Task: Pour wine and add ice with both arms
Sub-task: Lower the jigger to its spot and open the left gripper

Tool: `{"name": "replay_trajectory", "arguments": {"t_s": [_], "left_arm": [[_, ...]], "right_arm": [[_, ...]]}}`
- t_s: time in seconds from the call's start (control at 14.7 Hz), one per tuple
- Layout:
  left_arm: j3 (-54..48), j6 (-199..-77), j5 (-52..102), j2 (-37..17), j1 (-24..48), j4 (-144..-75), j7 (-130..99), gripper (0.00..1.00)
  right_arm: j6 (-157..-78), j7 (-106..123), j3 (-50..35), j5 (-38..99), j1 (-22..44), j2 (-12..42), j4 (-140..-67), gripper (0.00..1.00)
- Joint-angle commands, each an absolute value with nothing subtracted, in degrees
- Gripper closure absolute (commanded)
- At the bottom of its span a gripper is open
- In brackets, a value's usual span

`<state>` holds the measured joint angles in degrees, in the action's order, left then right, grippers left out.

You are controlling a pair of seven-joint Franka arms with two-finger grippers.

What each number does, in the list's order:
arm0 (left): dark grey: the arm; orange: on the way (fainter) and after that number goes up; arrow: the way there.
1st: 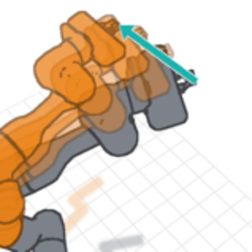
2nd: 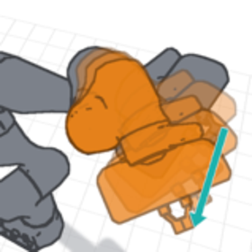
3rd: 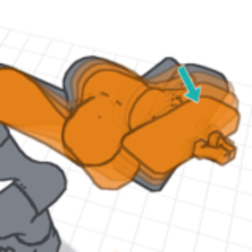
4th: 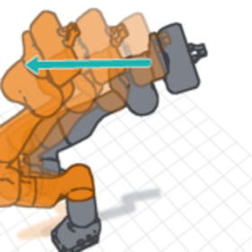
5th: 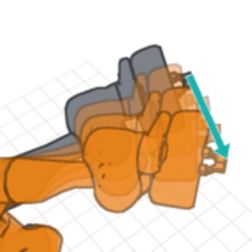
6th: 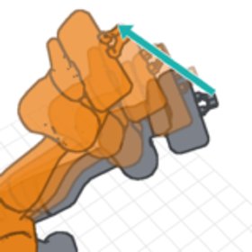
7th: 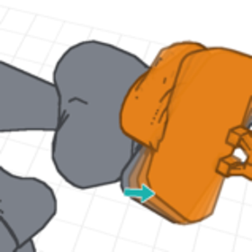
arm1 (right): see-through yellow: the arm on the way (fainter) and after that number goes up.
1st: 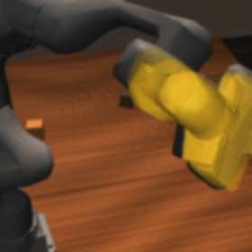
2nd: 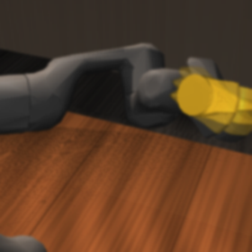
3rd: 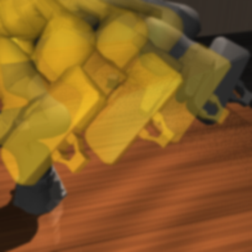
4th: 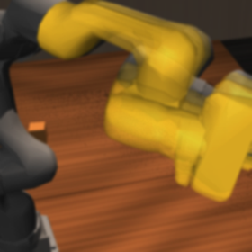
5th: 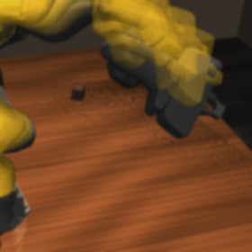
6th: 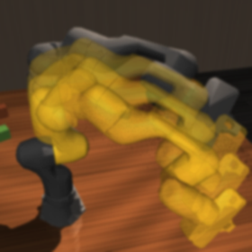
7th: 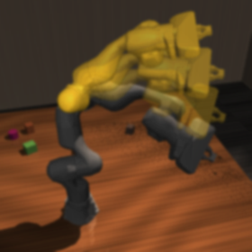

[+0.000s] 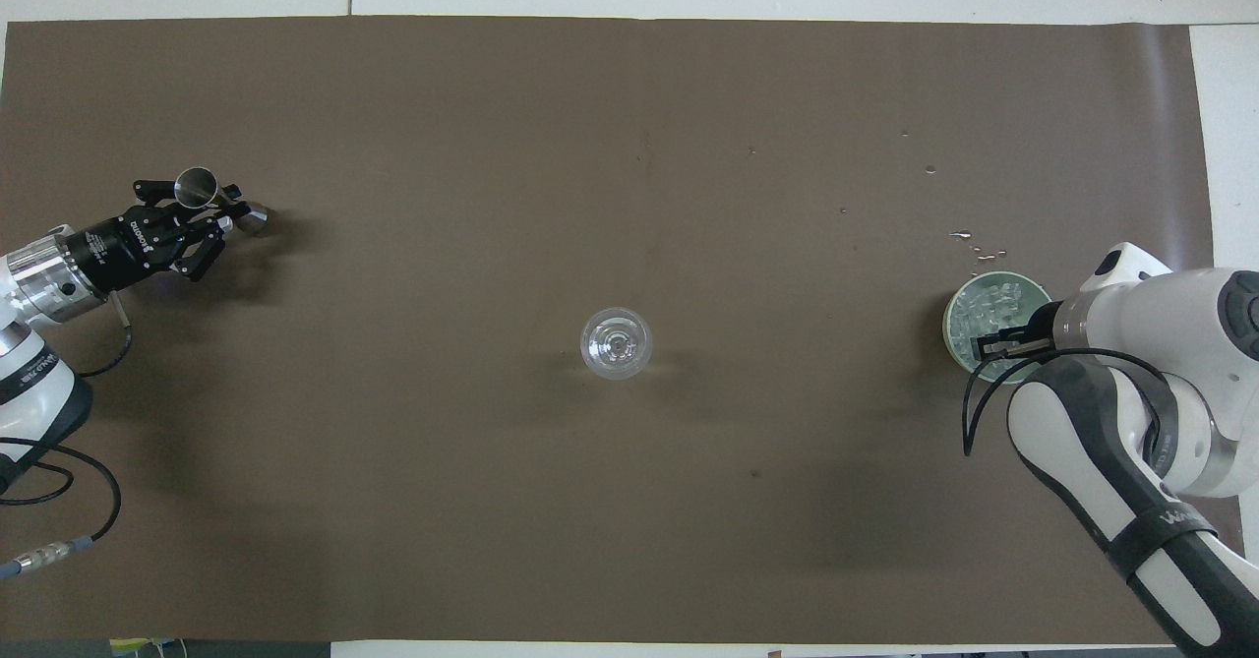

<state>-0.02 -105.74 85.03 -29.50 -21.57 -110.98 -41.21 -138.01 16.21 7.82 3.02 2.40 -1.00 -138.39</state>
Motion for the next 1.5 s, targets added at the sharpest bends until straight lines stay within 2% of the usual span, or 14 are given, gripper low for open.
{"name": "replay_trajectory", "arguments": {"t_s": [0.0, 0.27, 0.61, 0.75, 0.82, 0.88, 1.16, 1.43], "left_arm": [[-0.3, -102.2, 84.0, -28.5, -24.3, -113.6, -38.9, 1.0], [-0.3, -97.0, 83.7, -26.6, -26.4, -118.2, -33.7, 1.0], [-0.1, -93.3, 79.7, -25.5, -27.3, -120.8, -31.3, 1.0], [-0.1, -92.7, 78.7, -25.1, -27.3, -121.5, -30.4, 1.0], [-0.1, -92.6, 77.4, -25.1, -27.4, -121.2, -30.1, 0.61], [-0.1, -92.6, 76.6, -25.1, -27.4, -121.0, -30.4, 0.01], [0.4, -91.7, 69.8, -25.4, -28.2, -119.0, -29.4, 0.0], [1.6, -91.0, 57.3, -24.8, -28.1, -112.7, -29.3, 0.0]], "right_arm": [[-139.2, 17.9, 7.5, 3.8, 1.5, -2.0, -139.7, 0.6], [-139.2, 17.9, 7.5, 3.8, 1.6, -2.0, -139.8, 0.61], [-139.2, 17.8, 7.6, 3.8, 1.6, -2.1, -139.9, 0.61], [-139.2, 17.9, 7.5, 3.8, 1.6, -2.1, -139.9, 0.64], [-139.2, 17.8, 7.6, 3.8, 1.6, -2.1, -139.9, 0.67], [-139.2, 17.9, 7.5, 3.8, 1.6, -2.1, -139.9, 0.7], [-139.2, 17.8, 7.5, 3.8, 1.6, -2.1, -139.9, 0.73], [-138.6, 17.8, 7.5, 3.8, 2.1, -1.8, -138.9, 0.79]]}}
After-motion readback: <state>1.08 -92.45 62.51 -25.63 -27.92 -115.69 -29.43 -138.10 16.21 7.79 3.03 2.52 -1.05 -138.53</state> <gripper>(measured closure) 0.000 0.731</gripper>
